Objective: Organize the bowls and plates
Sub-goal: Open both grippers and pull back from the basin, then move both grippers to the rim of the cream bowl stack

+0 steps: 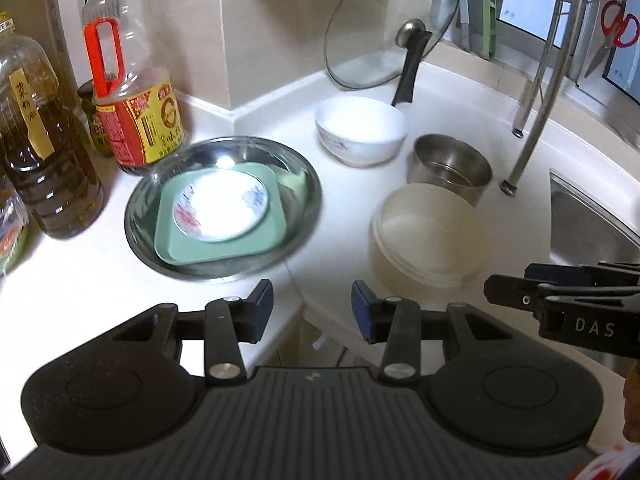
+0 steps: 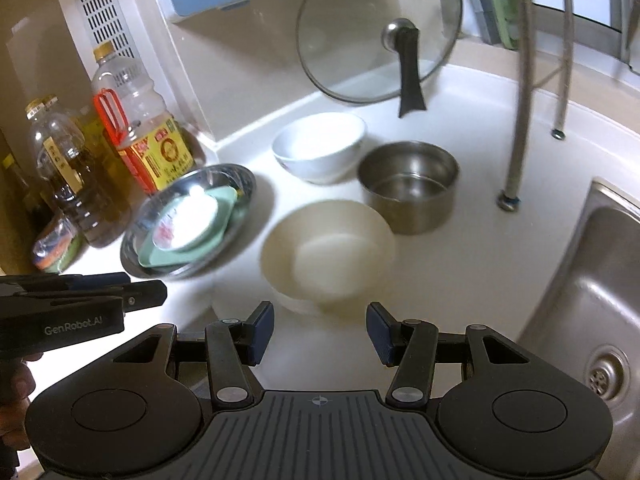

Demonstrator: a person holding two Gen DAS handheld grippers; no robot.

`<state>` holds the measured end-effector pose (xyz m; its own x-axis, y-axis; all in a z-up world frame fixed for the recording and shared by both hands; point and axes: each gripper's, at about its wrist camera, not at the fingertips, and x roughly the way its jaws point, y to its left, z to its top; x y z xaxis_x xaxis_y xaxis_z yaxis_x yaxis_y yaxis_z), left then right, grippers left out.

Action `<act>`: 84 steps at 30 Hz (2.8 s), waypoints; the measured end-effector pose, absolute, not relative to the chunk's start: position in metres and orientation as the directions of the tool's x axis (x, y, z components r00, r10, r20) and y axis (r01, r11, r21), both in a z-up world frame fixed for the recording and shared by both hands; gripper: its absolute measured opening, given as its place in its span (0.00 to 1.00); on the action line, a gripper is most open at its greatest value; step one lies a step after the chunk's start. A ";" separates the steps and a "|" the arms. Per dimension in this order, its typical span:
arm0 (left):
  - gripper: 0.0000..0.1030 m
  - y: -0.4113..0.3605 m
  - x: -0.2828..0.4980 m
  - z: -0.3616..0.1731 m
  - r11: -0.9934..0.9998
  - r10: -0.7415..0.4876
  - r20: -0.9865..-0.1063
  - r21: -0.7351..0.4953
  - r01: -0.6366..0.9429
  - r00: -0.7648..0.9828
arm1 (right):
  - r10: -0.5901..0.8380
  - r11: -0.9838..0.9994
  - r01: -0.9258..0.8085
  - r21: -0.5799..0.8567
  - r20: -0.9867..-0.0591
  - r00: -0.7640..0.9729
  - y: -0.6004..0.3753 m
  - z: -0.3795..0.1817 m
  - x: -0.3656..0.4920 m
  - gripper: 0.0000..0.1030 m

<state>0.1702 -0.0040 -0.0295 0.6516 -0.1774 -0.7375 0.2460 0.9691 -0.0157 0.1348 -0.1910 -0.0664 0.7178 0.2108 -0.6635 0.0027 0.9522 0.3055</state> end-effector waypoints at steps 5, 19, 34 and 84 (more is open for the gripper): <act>0.39 -0.018 0.150 -0.026 0.973 -0.163 -0.735 -0.007 0.232 0.659 | 0.205 0.952 0.019 0.307 -0.679 0.705 -0.204 -0.071 0.119 0.51; 0.39 -0.045 0.111 -0.023 0.978 -0.133 -0.742 0.010 0.209 0.657 | 0.251 0.946 -0.015 0.324 -0.704 0.665 -0.219 -0.078 0.090 0.51; 0.39 -0.065 0.091 -0.025 0.982 -0.106 -0.753 0.024 0.189 0.649 | 0.234 0.950 0.006 0.313 -0.721 0.652 -0.242 -0.087 0.076 0.51; 0.25 -0.075 0.259 -0.073 0.942 -0.275 -0.785 -0.104 0.319 0.555 | 0.163 0.939 0.105 0.326 -0.695 0.700 -0.224 -0.113 0.215 0.32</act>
<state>0.2586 -0.0747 -0.0734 0.5545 -0.2748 -0.7855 0.3192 0.9419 -0.1042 0.2151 -0.2244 -0.1134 0.6998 0.1629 -0.6955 0.1054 0.9394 0.3261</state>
